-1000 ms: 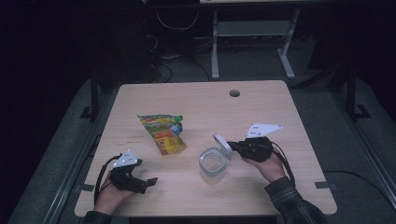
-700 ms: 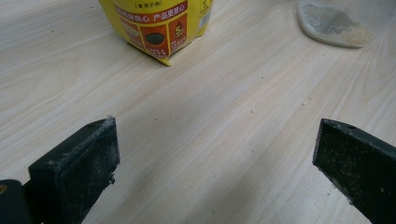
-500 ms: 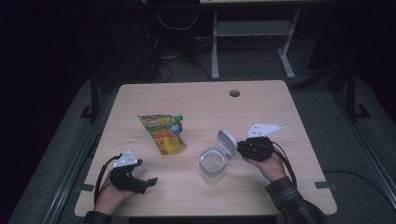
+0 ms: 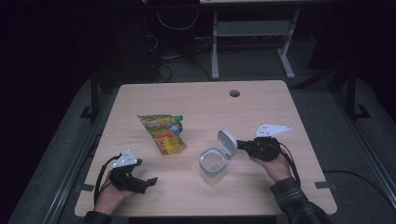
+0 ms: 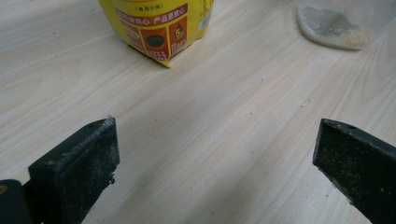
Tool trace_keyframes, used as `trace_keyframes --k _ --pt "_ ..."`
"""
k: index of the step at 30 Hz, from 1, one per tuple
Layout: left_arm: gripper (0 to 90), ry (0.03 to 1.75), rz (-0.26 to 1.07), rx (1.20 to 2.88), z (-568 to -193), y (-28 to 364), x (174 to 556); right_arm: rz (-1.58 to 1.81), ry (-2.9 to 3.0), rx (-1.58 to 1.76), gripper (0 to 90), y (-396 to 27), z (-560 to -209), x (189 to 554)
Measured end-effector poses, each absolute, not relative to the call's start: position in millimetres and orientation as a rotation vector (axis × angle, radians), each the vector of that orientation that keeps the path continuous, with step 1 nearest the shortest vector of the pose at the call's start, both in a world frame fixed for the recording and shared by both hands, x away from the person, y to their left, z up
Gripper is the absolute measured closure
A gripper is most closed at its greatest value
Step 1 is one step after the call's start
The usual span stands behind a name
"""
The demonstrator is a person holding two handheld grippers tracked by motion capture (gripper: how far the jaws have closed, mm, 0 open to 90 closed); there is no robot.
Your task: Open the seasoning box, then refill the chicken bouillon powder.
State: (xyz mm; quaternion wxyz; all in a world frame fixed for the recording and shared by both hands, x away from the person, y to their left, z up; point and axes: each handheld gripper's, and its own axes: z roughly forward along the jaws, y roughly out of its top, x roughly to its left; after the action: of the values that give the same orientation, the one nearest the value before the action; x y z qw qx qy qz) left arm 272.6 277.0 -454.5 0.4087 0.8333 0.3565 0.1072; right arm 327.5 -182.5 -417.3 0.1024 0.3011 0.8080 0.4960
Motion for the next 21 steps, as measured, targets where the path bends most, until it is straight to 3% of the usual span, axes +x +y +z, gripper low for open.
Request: trace_keyframes --k 15,21 --pt "0.1 0.900 0.264 2.108 -454.7 277.6 271.4 1.410 2.346 0.974 78.6 -207.7 -426.5 311.9" --pt "0.1 0.899 0.267 2.107 -454.3 278.1 272.2 1.418 2.316 1.020 66.4 -217.8 -431.1 298.7"
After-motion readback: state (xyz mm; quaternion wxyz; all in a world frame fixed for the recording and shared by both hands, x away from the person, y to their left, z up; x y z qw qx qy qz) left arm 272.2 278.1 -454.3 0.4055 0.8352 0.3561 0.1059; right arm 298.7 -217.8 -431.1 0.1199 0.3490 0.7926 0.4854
